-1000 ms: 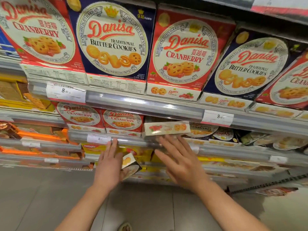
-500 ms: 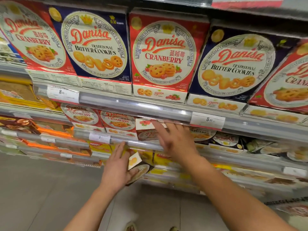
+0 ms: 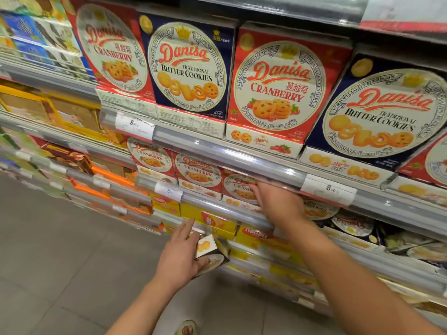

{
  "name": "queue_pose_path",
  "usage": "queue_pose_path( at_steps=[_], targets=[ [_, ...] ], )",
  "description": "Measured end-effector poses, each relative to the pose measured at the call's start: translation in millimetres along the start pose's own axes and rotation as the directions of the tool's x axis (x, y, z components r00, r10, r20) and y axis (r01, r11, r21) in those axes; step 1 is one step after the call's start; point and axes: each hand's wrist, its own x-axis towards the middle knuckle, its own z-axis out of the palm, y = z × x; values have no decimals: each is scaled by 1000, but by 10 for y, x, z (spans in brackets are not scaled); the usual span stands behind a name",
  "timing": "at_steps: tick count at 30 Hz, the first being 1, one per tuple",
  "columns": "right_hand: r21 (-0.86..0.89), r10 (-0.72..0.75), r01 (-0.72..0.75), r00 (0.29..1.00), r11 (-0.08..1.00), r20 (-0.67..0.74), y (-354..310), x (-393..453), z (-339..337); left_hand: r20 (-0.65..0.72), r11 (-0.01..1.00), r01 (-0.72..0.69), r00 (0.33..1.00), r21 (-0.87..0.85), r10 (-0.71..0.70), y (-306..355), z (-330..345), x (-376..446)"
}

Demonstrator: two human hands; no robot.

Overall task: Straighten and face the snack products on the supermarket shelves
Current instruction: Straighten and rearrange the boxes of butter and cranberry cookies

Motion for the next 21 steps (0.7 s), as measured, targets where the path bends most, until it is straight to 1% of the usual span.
queue_pose_path(
  at_steps=[2,4,6,8,10,12,14,15,16,18,20,21],
  targets=[
    [-120,-40,48,997,992,68,0,20,-18,23,1000,11,1000,-1,-11,16,-22,-8],
    [-185,-71,85,994,979,84,2,25,-71,29,1000,7,1000,-17,-6,25,-32,-7],
    [-213,-83,96,994,972,69,-8,-6,-94,25,999,-7,1000,-34,8,34,-30,0],
    [-233,-93,93,996,968,14,-8,-42,-64,30,1000,-14,999,-24,15,52,-23,13],
    [-243,-163,130,980,961,-118,29,-139,-21,34,1000,-17,999,-19,18,92,-24,38],
    [-263,-285,227,936,938,-208,101,-349,83,46,1000,-8,999,-22,9,168,-48,57],
    [-193,-422,385,878,903,-227,175,-657,275,78,1000,-7,997,-3,7,262,-88,71],
    [-125,-451,434,870,892,-198,199,-837,375,94,1000,-20,995,13,19,315,-112,79],
    [-55,-440,437,887,898,-139,230,-1012,485,101,999,-42,994,20,40,368,-133,88],
    [42,-332,330,942,943,45,308,-1306,650,120,994,-107,987,-6,107,488,-169,105],
    [130,-219,199,963,971,158,386,-1506,711,164,981,-188,968,-41,192,635,-211,115],
    [202,-177,138,966,970,189,428,-1579,713,192,973,-222,954,-55,229,720,-233,117]
  ],
)
